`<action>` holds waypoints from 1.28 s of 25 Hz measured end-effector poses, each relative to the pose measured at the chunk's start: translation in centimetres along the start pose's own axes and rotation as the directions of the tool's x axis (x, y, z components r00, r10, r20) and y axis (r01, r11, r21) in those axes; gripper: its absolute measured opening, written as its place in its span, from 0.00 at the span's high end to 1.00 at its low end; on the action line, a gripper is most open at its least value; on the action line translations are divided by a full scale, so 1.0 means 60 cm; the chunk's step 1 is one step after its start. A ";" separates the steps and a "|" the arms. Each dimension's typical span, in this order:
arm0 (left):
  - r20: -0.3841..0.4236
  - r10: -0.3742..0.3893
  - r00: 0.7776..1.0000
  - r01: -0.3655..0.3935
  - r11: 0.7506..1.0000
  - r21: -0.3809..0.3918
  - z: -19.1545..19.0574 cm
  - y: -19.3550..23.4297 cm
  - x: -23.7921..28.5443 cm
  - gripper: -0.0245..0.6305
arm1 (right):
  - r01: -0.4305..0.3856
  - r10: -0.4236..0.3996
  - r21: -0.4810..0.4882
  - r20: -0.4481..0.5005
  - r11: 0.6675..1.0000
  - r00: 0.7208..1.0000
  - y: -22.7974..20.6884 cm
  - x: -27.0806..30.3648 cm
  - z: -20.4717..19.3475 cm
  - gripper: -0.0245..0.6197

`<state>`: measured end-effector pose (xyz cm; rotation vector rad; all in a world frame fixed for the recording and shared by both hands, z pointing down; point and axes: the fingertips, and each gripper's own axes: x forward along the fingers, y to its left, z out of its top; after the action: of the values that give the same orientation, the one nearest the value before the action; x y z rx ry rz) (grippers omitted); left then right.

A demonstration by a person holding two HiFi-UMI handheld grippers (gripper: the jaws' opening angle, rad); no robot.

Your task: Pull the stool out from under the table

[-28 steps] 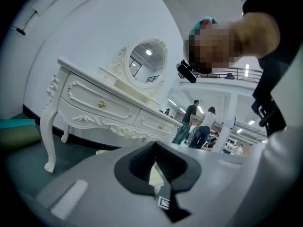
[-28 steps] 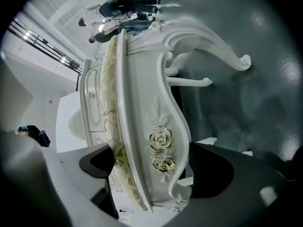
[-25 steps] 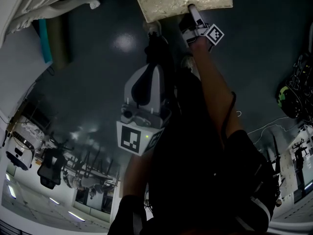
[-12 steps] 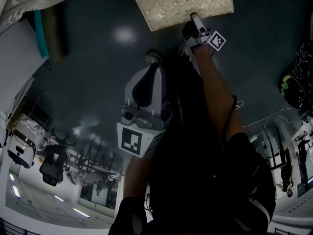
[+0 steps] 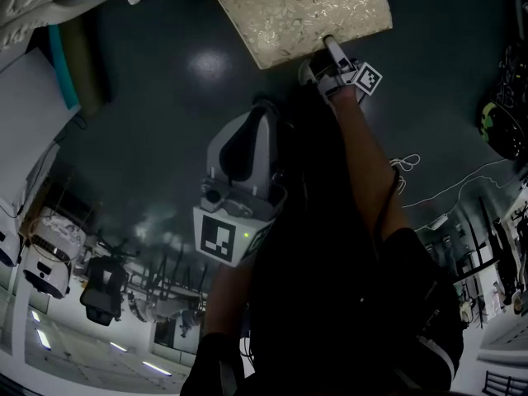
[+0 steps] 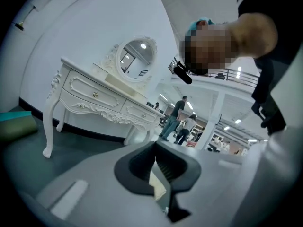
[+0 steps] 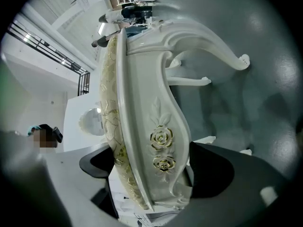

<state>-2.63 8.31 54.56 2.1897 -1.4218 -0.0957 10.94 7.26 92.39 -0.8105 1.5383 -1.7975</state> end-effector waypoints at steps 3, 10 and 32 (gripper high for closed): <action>-0.013 -0.017 1.000 0.017 1.000 0.000 -0.005 -0.007 -0.014 0.95 | 0.004 -0.004 0.002 0.002 1.000 1.000 -0.005 -0.027 -0.008 0.20; -0.020 -0.032 0.999 0.032 0.999 -0.005 -0.014 -0.005 -0.028 0.95 | -0.015 0.015 -0.012 0.015 1.000 1.000 -0.007 -0.045 -0.019 0.18; 0.103 -0.045 0.994 0.046 0.999 -0.007 0.150 -0.092 -0.076 0.95 | 0.171 -0.170 -0.035 0.023 0.985 0.985 0.146 -0.115 -0.042 0.40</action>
<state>-3.09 10.52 43.26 2.2384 -1.4238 -0.2333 13.80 13.20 83.02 -1.0022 1.5334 -1.8801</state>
